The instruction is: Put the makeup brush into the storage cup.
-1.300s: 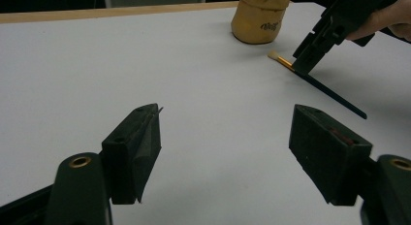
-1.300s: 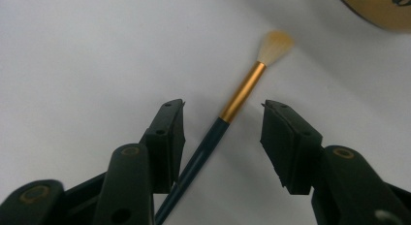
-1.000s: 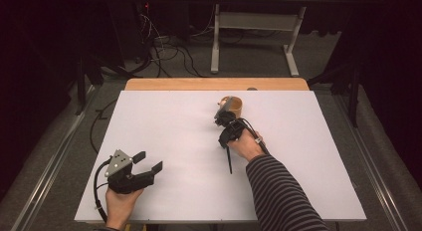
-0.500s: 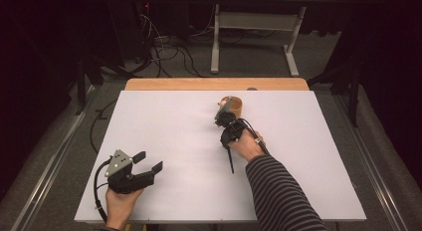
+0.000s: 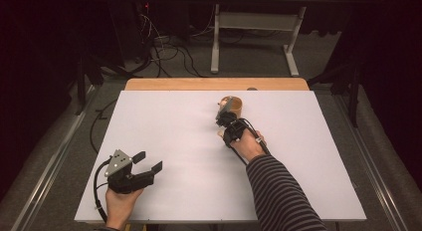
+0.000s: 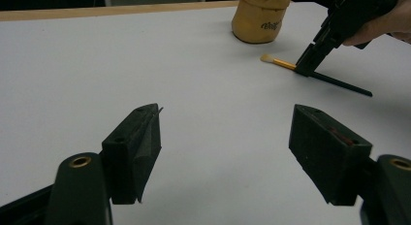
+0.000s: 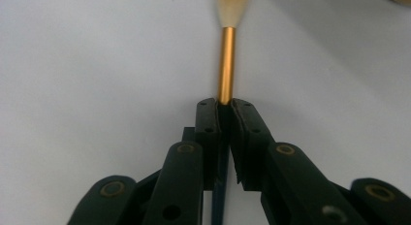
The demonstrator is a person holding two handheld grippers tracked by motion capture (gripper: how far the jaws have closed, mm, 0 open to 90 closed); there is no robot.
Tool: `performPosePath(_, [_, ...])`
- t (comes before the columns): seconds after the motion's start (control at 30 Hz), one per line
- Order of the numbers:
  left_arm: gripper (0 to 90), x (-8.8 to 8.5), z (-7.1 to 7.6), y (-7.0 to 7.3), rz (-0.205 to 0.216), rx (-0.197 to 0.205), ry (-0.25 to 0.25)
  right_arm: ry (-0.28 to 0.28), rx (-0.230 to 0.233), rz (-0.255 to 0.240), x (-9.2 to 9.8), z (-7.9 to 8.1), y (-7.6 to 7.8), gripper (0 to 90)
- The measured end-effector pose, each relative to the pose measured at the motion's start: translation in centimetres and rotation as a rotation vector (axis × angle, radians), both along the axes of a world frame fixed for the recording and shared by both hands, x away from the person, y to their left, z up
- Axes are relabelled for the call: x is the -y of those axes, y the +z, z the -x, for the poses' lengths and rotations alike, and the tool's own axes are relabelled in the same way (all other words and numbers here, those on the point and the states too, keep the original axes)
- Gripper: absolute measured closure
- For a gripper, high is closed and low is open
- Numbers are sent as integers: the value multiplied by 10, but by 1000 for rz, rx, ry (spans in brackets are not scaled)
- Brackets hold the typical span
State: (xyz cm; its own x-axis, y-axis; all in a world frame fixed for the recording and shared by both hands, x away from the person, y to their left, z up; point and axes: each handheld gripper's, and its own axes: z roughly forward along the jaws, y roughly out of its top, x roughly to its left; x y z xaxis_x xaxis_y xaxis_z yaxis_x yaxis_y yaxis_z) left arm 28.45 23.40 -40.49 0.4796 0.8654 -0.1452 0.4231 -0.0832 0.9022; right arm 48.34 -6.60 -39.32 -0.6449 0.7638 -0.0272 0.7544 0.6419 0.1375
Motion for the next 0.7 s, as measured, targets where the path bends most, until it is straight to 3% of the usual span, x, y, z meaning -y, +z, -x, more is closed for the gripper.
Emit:
performPosePath(0.33, [280, 0, 0, 0, -2, -3, -2, 24, 6, 6, 0, 0, 0, 851])
performPosePath(0.6, [279, 1, 0, 0, -1, -2, -4, 8, -8, -16, 3, 1, 1, 854])
performPosePath(0.7, [280, 0, 0, 0, 1, -1, -1, 30, 6, -17, 4, 2, 1, 855])
